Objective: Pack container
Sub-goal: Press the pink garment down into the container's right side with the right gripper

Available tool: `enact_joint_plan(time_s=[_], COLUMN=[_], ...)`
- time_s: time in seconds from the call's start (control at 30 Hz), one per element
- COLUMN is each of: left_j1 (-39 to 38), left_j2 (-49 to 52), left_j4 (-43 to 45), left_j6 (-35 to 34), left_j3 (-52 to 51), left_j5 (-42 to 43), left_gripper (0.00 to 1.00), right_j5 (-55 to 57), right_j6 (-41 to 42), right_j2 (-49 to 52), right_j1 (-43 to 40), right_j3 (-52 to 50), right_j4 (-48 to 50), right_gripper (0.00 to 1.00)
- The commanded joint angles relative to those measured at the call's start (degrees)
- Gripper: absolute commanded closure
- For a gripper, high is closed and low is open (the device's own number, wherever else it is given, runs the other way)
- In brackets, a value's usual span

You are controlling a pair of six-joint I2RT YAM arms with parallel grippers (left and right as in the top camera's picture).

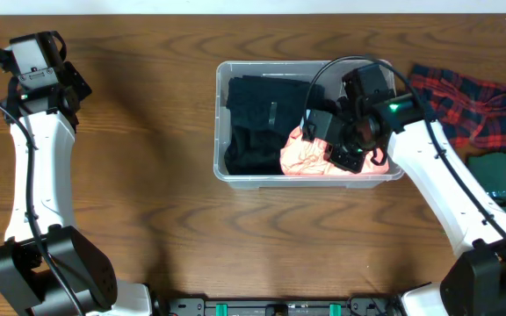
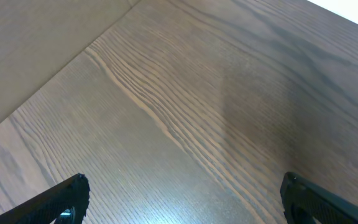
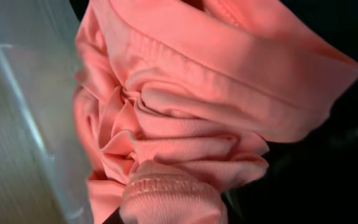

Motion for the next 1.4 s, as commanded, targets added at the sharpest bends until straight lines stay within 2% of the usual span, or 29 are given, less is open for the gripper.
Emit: enact_joint_plan(time_s=[0.0,0.43,0.5,0.67,0.73,0.87,1.07,1.27,1.37], left_j1=[0.15,0.15,0.15,0.15,0.15,0.15,0.15,0.15,0.15], left_j2=[-0.42,-0.42,-0.42,-0.42,-0.42,-0.42,-0.42,-0.42,-0.42], left_j4=[-0.13,-0.13,-0.13,-0.13,-0.13,-0.13,-0.13,-0.13,-0.13], left_j6=[0.04,0.04,0.04,0.04,0.04,0.04,0.04,0.04,0.04], left_j3=[0.31,0.31,0.31,0.31,0.31,0.31,0.31,0.31,0.31], left_j5=[-0.76,-0.76,-0.76,-0.76,-0.76,-0.76,-0.76,-0.74,-0.74], left_gripper=[0.02,0.02,0.02,0.02,0.02,0.02,0.02,0.02,0.02], right_j5=[-1.38,-1.31,-0.83,1.9,1.9,1.92,2.16,2.29,2.29], right_j6=[0.17,1.64,2.43,5.66,5.9,5.88,7.04,13.64,17.2], right_j2=[0.04,0.04,0.04,0.04,0.04,0.04,0.0,0.0,0.0], right_j1=[0.37,-0.59,-1.09,-2.08,-2.38,-2.69,-2.69,-2.67,-2.67], right_j3=[-2.16,-7.67,-7.67,-7.69,-7.67,-7.67,-7.67,-7.67,-7.67], right_j4=[1.46,3.98,4.09,5.18,5.49,6.93,11.52,17.81,19.76], right_gripper=[0.99,0.99,0.96,0.6,0.57,0.38,0.23,0.18,0.18])
